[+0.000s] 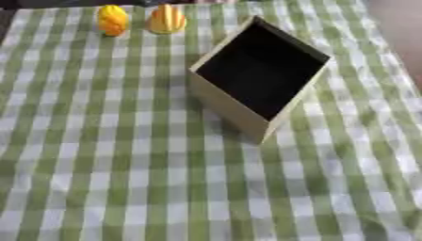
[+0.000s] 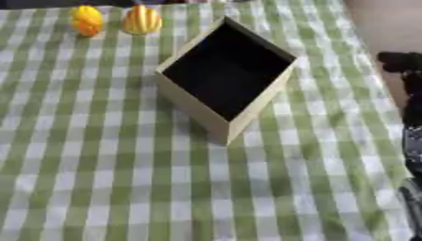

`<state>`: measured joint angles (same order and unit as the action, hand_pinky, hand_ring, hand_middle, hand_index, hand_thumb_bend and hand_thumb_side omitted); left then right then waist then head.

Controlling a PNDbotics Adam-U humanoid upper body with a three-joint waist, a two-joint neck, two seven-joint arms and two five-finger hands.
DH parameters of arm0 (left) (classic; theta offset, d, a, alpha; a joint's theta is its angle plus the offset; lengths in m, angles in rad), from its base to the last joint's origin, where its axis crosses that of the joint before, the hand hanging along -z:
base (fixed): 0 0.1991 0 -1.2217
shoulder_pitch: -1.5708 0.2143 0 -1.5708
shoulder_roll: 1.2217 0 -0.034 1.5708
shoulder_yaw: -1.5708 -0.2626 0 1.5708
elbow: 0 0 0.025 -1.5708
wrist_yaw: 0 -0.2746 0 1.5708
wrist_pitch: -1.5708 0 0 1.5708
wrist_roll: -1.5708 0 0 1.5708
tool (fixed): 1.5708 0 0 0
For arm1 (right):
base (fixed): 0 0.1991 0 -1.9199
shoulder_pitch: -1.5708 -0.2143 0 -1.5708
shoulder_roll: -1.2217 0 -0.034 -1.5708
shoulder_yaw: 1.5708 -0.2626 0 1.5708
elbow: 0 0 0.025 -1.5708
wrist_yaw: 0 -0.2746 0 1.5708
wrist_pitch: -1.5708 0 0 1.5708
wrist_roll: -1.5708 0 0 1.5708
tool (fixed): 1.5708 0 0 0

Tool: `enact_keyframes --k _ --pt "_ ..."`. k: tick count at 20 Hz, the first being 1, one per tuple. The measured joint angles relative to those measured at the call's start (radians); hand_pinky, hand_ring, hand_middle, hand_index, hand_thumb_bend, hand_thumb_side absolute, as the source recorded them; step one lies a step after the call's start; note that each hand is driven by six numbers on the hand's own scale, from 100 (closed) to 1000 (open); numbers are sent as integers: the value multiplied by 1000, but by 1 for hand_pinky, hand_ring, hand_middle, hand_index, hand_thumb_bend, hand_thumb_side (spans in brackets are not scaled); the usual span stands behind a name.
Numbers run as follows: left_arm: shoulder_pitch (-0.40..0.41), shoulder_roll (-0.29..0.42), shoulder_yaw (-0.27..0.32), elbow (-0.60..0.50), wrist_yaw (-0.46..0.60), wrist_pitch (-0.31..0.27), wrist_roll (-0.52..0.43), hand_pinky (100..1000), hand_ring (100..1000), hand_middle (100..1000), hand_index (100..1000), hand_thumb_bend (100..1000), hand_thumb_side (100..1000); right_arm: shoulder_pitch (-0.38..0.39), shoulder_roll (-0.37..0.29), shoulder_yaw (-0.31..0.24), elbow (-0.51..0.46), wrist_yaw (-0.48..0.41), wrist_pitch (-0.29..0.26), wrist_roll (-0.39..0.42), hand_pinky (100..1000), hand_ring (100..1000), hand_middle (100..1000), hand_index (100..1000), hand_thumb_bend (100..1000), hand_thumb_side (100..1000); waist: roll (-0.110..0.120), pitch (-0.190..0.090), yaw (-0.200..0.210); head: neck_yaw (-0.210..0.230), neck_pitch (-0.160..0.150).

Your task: Pick up objects on the table and place them in the box.

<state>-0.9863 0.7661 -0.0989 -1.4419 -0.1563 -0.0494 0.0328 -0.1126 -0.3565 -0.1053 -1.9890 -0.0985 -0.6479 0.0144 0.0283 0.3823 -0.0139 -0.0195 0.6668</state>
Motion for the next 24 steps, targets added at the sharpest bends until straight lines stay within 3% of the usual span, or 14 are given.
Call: enact_keyframes --k 7,12,15,16,17,24 --pt "-141 -65 -21 288 -245 -50 -126 791 799 807 918 119 461 -1 0 9 0 3 -3 6 863 772 626 782 100 538 1 16 -24 14 -16" --pt "-200 -117 -4 452 -397 -79 -220 805 823 827 924 218 291 -2 0 15 0 5 -5 10 863 772 625 782 100 538 10 24 -49 21 -26" --pt "-223 -138 9 521 -484 -92 -266 803 830 839 939 274 181 -3 0 15 0 5 -5 12 863 772 625 782 100 538 15 26 -59 26 -26" --pt "-230 -144 12 540 -514 -96 -279 803 830 839 939 274 181 -6 0 17 0 5 -6 13 863 772 625 782 100 538 16 28 -61 27 -26" --pt "-236 -151 15 555 -542 -100 -289 802 833 838 936 298 100 -9 0 18 0 5 -6 14 863 772 624 781 100 538 16 32 -63 28 -26" --pt "-255 -179 24 602 -695 -106 -335 803 841 837 932 386 100 -21 0 25 0 10 -2 24 862 773 620 780 100 539 30 61 -88 44 -34"
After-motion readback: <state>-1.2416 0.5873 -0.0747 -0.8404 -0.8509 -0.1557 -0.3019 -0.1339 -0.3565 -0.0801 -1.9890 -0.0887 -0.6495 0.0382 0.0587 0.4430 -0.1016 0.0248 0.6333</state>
